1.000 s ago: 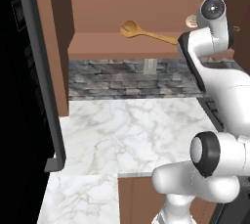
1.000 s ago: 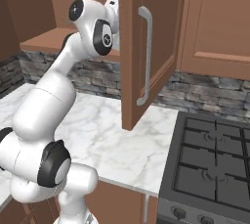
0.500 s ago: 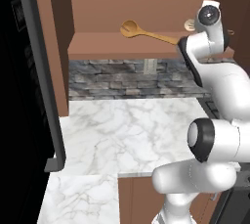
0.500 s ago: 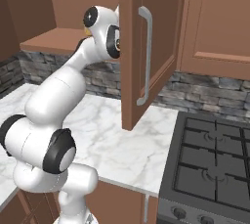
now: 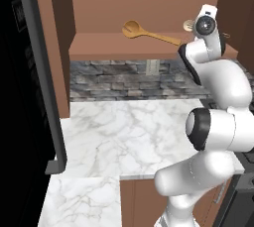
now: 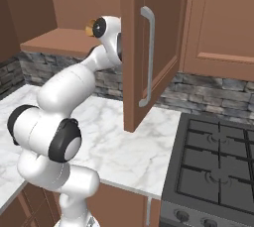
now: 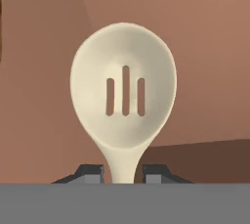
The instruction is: Organize the utensils by type. Pick up the wooden spoons from the counter and place them in the open cabinet. Then pick up the metallic utensils from the counter and place them in the open drawer.
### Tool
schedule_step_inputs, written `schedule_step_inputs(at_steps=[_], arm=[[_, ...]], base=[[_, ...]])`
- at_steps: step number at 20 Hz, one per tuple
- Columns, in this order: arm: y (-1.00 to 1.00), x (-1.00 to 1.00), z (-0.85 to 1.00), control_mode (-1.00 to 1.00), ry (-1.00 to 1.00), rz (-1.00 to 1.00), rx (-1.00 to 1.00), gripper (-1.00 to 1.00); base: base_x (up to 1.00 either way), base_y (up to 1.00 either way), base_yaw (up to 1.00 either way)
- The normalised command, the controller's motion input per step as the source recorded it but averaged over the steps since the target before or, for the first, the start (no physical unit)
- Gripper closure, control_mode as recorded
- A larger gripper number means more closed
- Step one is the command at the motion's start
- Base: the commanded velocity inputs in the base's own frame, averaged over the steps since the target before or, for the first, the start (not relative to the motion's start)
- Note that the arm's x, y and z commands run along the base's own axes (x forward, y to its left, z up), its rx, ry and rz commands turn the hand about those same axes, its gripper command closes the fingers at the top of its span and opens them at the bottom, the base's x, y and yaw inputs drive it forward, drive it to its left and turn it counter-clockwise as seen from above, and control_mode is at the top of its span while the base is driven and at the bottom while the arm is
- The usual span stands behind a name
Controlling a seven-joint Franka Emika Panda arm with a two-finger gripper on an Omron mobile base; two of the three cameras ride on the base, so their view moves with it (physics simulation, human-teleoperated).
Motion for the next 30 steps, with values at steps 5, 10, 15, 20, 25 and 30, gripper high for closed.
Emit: schedule_step_inputs(at_steps=[5,10,15,20,25,30], arm=[[-0.01,0.48,-0.07,-1.00,-0.03,0.00,0.05,1.00],[-0.01,0.28,-0.17,-1.00,0.00,0.00,0.03,1.00],[-0.03,0.16,-0.32,-1.00,0.00,0.00,0.00,1.00],[-0.06,0.26,-0.32,-1.00,0.00,0.00,0.00,1.00],[-0.04,0.40,-0.31,-1.00,0.00,0.02,0.03,1.00],[-0.01,0.14,-0.44,-1.00,0.00,0.05,0.01,-1.00]], base=[[0.00,0.00,0.00],[0.00,0.00,0.00],[0.00,0.00,0.00],[0.00,0.00,0.00],[0.00,0.00,0.00],[0.00,0.00,0.00]])
